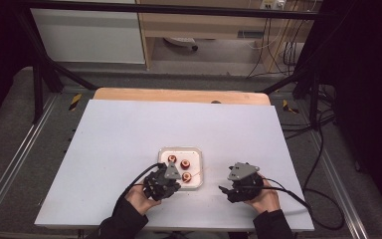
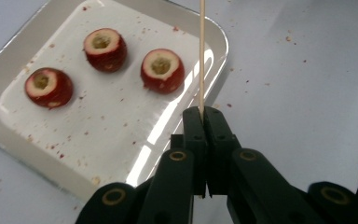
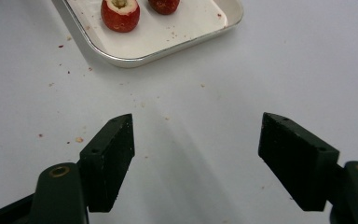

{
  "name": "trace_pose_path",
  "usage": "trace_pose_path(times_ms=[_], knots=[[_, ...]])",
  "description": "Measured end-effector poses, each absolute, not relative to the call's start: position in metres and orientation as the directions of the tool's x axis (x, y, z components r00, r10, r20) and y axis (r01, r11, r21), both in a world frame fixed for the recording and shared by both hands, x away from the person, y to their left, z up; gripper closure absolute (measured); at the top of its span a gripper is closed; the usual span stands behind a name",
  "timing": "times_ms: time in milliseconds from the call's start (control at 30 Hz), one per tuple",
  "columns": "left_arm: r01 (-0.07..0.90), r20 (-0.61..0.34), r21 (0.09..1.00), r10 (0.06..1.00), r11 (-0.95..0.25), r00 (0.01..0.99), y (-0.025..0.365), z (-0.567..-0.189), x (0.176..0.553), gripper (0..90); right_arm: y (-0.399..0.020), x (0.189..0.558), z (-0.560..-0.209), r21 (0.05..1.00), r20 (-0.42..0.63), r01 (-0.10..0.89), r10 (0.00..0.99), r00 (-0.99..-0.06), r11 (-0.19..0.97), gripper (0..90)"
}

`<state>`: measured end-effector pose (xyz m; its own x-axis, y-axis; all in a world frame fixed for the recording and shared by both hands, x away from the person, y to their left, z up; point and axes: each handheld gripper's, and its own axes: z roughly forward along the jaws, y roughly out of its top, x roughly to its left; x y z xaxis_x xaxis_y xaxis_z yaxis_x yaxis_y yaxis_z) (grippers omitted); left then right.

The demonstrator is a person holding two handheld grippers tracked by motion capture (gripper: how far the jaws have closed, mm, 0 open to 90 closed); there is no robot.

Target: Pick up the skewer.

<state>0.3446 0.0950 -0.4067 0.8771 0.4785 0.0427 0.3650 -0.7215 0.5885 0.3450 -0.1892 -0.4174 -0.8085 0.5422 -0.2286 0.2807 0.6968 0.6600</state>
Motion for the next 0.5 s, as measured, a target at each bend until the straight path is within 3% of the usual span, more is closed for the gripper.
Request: trace_pose_path(times_ms=[267, 500], knots=[[0.394, 0.039, 0.659, 0.552, -0.641, 0.833, 0.131, -0.41, 0.335, 88.7, -0.188, 0.351, -0.418, 0.681, -0.066, 0.425, 0.628, -0.775, 0.596, 17.9], [0.412, 0.021, 0.701, 0.594, -0.582, 0.804, 0.157, -0.415, 0.329, 88.6, -0.181, 0.358, -0.415, 0.711, 0.008, 0.461, 0.649, -0.761, 0.531, 11.1]])
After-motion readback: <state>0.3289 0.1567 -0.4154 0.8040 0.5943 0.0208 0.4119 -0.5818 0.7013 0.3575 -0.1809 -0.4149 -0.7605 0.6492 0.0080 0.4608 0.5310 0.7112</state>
